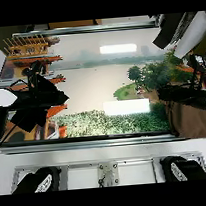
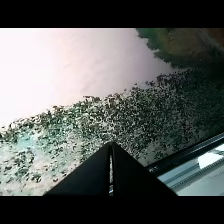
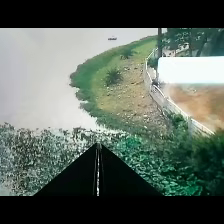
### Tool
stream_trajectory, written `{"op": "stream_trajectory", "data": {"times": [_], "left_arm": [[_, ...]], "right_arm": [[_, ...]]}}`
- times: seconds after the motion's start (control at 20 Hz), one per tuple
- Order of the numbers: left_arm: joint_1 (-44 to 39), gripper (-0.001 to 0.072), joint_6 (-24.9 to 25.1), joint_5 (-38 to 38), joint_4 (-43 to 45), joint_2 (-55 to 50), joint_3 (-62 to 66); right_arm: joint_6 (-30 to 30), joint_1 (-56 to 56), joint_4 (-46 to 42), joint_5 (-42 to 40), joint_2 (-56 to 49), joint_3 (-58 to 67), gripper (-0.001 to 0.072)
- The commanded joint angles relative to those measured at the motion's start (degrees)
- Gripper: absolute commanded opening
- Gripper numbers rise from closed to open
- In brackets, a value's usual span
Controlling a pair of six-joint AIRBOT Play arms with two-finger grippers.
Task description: Fold the clothes and pants, and hang the long-sleeved shirts on hangers.
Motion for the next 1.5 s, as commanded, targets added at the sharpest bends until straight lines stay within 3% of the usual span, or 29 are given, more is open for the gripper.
{"op": "stream_trajectory", "data": {"times": [0.0,0.35,0.55,0.6,0.7,0.8,1.05,1.4,1.45], "left_arm": [[-0.02,0.0008,0.02,0.02,0.0,-0.04,0.07],[-0.02,0.0008,-0.02,0.68,-0.09,-0.04,0.09],[0.76,0.0009,0.07,7.69,0.55,-0.04,0.09],[1.6,0.0054,1.68,9.68,0.61,-0.04,0.09],[4.66,0.066,6.8,16.57,0.87,-0.15,0.09],[8.41,0.0678,6.67,22.05,5.84,-2.71,1.86],[11.78,0.0678,3.98,21.86,21.86,-18.84,11.13],[9.97,0.0676,3.21,17.31,23.1,-40.06,22.38],[9.99,0.0577,2.14,15.19,23.12,-41.75,24.0]], "right_arm": [[0.0,0.02,0.02,0.02,-0.04,0.07,0.0023],[0.0,0.02,0.02,0.02,-0.04,0.07,0.0023],[0.0,0.02,0.02,0.02,-0.04,0.07,0.0023],[0.0,0.02,0.02,0.0,-0.04,0.07,0.0023],[0.0,0.02,0.02,0.02,-0.04,0.07,0.0023],[0.0,0.02,0.02,0.0,-0.04,0.07,0.0023],[0.0,0.02,0.02,0.0,-0.04,0.07,0.0023],[0.0,0.02,0.02,0.0,-0.04,0.07,0.0023],[0.0,0.02,0.02,0.02,-0.04,0.07,0.0023]]}}
